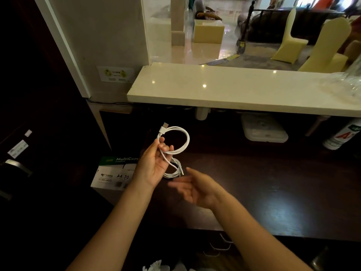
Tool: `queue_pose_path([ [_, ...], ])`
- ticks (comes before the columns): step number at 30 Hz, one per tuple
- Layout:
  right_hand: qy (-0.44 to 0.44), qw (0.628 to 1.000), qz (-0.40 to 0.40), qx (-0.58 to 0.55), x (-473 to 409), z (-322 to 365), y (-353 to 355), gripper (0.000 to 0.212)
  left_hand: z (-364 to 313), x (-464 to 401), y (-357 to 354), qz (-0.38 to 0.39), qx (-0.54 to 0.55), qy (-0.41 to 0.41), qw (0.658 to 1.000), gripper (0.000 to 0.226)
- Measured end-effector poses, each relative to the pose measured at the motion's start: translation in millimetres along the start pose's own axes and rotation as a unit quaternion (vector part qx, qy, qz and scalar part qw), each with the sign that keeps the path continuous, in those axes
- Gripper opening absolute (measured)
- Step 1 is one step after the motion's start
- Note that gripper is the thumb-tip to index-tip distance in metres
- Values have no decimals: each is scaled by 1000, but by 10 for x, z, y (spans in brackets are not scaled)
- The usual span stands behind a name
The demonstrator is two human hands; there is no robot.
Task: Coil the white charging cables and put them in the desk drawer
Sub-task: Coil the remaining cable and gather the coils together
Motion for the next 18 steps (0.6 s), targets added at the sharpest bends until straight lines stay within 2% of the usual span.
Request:
queue_pose_path([
  [2,48,977,-78,-191,-141,69,78,35,46,24,9,-5,-21,3,1000,26],
  [3,85,959,-117,-245,-200,156,173,31,64,37,30,-13,-38,5,999,26],
  [5,154,934,-171,-273,-247,379,376,24,80,53,94,-33,-80,9,996,25],
  [7,204,925,-190,-257,-219,617,520,18,76,61,163,-45,-114,11,992,23],
  [9,246,930,-187,-198,-171,826,607,15,77,67,205,-37,-102,15,994,23],
  [12,293,936,-192,27,-94,981,675,23,110,80,160,0,-34,28,999,24],
  [15,276,915,-163,246,-47,932,606,31,99,83,70,26,-8,29,999,24],
  [18,260,901,-109,331,-22,863,487,32,72,89,42,34,-6,30,999,23],
])
Point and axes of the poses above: each hand's wrist, its own x-axis away from the middle knuckle, its own y-axis out of the back of the hand, z = x × y, the point moved 8 cm from there along -x, towards the middle knuckle, and after that the axes turned 15 degrees about y, right-handed, at the moved point
